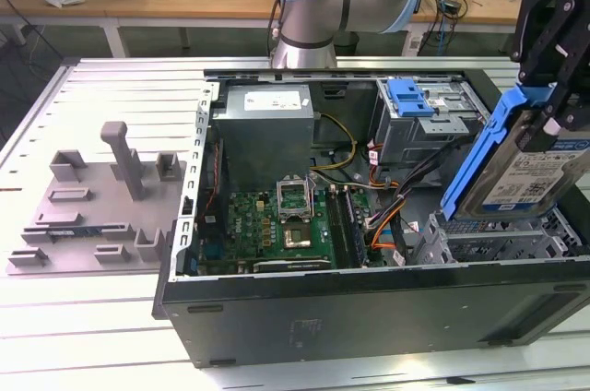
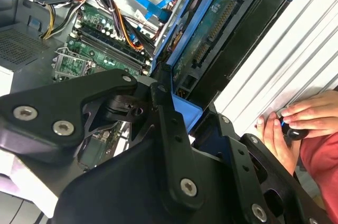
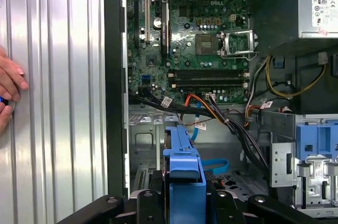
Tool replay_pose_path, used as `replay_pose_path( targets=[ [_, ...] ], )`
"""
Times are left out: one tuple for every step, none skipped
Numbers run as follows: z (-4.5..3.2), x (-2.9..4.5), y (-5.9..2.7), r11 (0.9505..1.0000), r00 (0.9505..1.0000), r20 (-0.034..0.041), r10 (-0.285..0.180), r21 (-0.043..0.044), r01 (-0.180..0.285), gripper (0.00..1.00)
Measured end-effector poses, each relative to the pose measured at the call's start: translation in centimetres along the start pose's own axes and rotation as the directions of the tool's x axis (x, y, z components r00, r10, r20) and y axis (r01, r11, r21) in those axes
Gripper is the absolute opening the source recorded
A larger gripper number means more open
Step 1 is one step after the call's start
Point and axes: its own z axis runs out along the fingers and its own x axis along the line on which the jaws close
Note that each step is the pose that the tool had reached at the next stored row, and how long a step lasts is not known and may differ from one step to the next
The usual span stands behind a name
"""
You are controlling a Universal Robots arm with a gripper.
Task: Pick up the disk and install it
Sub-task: 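Insert the disk into the insertion slot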
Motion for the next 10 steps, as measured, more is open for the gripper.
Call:
replay_pose_path(
  targets=[
    [0.03,0.00,0.00,1.0000,1.0000,0.0000,0.000,0.0000,0.000,0.36],
    [0.06,0.00,0.00,1.0000,1.0000,0.0000,0.000,0.0000,0.000,0.36],
    [0.10,0.00,0.00,1.0000,1.0000,0.0000,0.000,0.0000,0.000,0.36],
    [0.13,0.01,0.00,1.0000,1.0000,0.0000,0.000,0.0000,0.000,0.36],
    [0.16,0.01,0.00,1.0000,1.0000,0.0000,0.001,0.0000,-0.001,0.36],
    [0.20,0.01,0.00,1.0000,1.0000,0.0000,0.001,0.0000,-0.001,0.36],
    [0.23,0.01,0.00,1.0000,1.0000,0.0000,0.001,0.0000,-0.001,0.36],
    [0.28,0.01,0.00,1.0000,1.0000,0.0000,0.001,0.0001,-0.001,0.36],
    [0.32,0.02,0.00,1.0000,1.0000,0.0000,0.002,0.0000,-0.002,0.36],
    [0.34,0.02,0.00,1.0000,1.0000,0.0000,0.002,0.0001,-0.002,0.36]
  ],
)
